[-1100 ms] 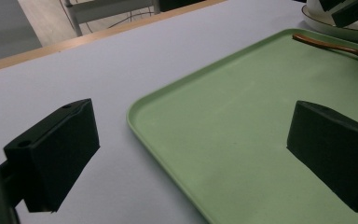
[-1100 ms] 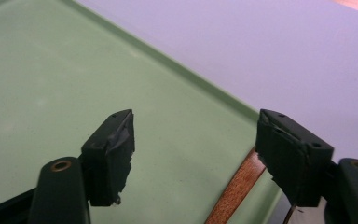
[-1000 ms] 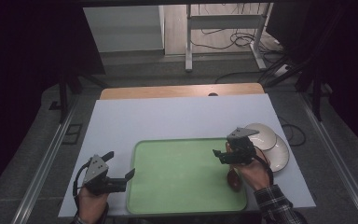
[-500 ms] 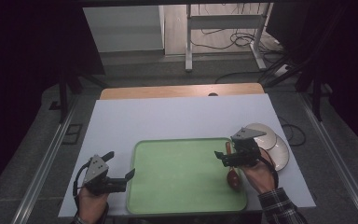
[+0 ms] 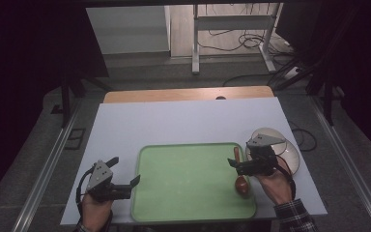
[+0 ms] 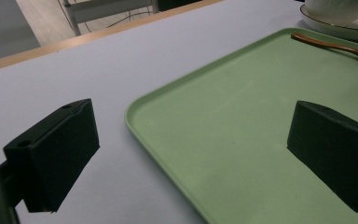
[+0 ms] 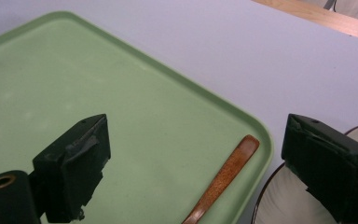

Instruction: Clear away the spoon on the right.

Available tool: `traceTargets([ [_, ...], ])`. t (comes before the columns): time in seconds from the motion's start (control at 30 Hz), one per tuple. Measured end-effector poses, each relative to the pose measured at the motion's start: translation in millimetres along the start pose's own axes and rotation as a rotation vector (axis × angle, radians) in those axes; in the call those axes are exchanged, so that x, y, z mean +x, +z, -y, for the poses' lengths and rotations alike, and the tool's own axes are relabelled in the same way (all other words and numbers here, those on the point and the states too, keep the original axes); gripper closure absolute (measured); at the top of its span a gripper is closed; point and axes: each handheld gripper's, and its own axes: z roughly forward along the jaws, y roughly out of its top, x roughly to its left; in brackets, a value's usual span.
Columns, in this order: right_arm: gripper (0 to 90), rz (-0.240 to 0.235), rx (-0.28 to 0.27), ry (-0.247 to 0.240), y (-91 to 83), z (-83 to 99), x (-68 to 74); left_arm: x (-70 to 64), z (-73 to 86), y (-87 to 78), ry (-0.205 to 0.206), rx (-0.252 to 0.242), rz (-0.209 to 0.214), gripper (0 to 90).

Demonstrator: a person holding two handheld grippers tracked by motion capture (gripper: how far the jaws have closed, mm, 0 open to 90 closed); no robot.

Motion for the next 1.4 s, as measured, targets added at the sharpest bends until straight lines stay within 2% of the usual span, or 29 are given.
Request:
traceTargets([
  [0.37,1.0,0.016,-0.020,0.003,-9.3,7.4,1.3,0.3,0.1,0.1,-0.001,-0.001,0.006,1.9],
  [0.7,0.0,0.026,-0.046,0.013,-16.8,16.5,-0.4,0.3,0.2,0.2,-0.002,0.001,0.007,1.9],
  [1.0,0.0,0.049,-0.041,0.000,-20.2,26.1,-1.3,0.4,0.3,0.4,-0.001,0.003,0.006,1.9],
  [1.13,0.0,0.039,-0.036,0.006,-21.0,31.0,-3.2,0.3,0.3,0.5,-0.001,0.004,0.007,1.9],
  [1.4,0.0,0.053,-0.029,0.001,-23.6,37.9,-1.7,0.3,0.5,0.9,-0.001,0.007,0.009,1.9],
])
